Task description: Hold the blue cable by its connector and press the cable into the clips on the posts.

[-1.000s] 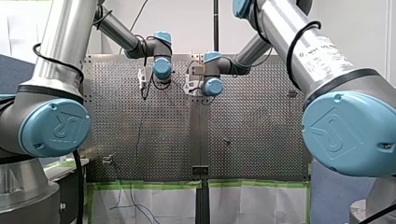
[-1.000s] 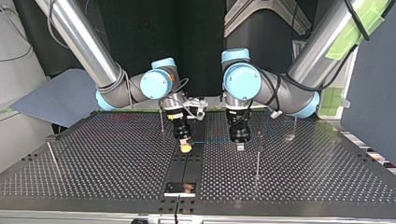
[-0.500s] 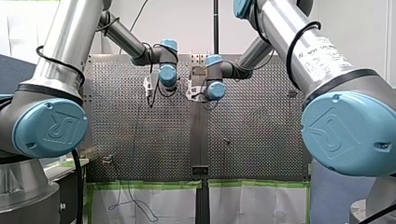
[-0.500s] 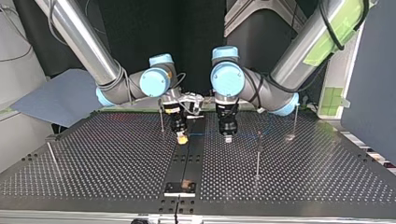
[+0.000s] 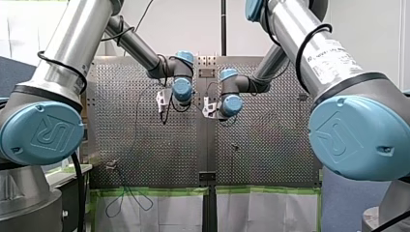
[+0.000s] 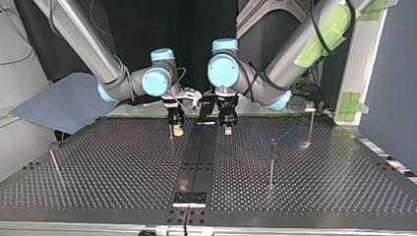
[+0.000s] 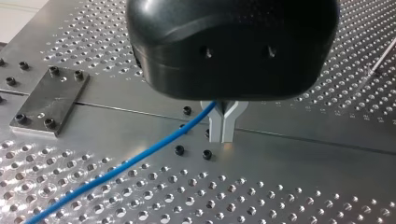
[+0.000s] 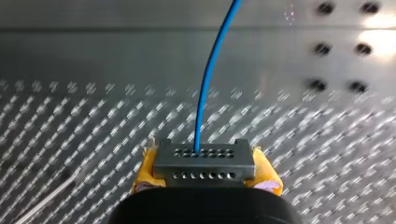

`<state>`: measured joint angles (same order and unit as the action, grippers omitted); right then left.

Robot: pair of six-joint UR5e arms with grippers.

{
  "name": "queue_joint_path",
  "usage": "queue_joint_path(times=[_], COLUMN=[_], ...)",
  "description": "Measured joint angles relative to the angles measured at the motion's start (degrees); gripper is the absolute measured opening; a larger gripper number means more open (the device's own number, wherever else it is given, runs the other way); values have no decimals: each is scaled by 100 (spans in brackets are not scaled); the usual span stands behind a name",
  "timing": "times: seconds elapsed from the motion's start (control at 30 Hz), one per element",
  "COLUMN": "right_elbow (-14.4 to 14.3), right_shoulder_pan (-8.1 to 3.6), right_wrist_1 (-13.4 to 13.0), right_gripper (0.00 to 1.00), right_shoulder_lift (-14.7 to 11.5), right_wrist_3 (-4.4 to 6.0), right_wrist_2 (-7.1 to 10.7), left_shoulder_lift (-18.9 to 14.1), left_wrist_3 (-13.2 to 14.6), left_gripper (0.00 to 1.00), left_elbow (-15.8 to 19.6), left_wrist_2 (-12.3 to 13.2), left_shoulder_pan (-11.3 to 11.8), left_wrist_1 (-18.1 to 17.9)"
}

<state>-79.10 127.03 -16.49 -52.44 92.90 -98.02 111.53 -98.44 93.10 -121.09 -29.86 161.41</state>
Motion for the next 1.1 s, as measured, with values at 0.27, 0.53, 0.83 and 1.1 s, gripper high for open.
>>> queue_joint_path(times=[0.27, 0.53, 0.83, 1.1], right_elbow=[-458, -711, -950, -1292], right_shoulder_pan=[-162, -217, -255, -386], right_wrist_1=[-4, -9, -68, -360], right_gripper=[0, 0, 0, 0], right_shoulder_lift=[-13, -81, -420, -445], right_wrist_3=[3, -17, -36, -47], right_wrist_2=[-192, -301, -354, -351], left_shoulder_lift=[128, 560, 800, 1198], left_wrist_3=[83, 22, 8, 44], left_gripper=[0, 0, 0, 0], left_elbow=[200, 225, 229, 229], left_wrist_2=[8, -55, -91, -36], left_shoulder_pan=[-77, -392, -566, -714], left_wrist_1=[-273, -529, -738, -1007])
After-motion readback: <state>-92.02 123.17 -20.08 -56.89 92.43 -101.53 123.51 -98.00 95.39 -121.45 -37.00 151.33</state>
